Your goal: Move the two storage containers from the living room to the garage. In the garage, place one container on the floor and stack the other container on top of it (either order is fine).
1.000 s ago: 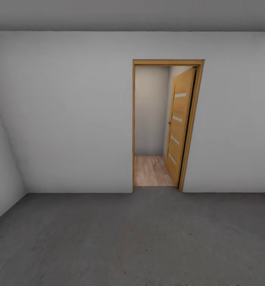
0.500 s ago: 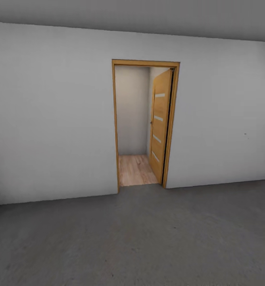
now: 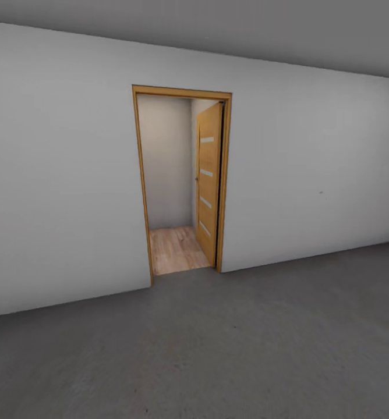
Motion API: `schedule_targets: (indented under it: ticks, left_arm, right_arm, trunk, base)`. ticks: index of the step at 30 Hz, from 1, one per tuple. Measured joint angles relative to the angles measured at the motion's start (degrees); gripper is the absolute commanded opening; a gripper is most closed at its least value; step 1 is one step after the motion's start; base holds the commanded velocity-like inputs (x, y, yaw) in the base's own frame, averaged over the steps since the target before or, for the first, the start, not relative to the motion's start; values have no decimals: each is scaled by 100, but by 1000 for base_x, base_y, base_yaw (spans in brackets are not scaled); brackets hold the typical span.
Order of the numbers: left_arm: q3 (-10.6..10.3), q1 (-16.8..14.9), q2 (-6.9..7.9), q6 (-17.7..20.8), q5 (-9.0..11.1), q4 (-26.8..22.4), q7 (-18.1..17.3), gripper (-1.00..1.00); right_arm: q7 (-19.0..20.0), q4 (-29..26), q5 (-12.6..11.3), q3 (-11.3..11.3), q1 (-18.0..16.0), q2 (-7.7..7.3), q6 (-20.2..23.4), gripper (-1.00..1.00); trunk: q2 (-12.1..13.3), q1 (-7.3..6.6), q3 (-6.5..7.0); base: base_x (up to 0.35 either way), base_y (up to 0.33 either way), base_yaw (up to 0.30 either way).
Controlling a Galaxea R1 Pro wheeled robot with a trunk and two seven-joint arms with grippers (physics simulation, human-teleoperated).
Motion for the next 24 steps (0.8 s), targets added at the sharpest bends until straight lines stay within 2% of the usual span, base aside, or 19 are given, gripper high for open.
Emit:
schedule_targets:
  ticks: [13,24]
  left_arm:
    - [0,-1,0,0,0,-1,1,100]
    - [-1,0,1,1,0,-2,0,100]
  right_arm:
    - [-5,0,0,0,0,3,-7,100]
    - [-60,-7,17,7,-1,20,-37,100]
  trunk:
    - [0,0,0]
    - [0,0,0]
  base:
    - [0,0,-281]
    - [0,0,-44]
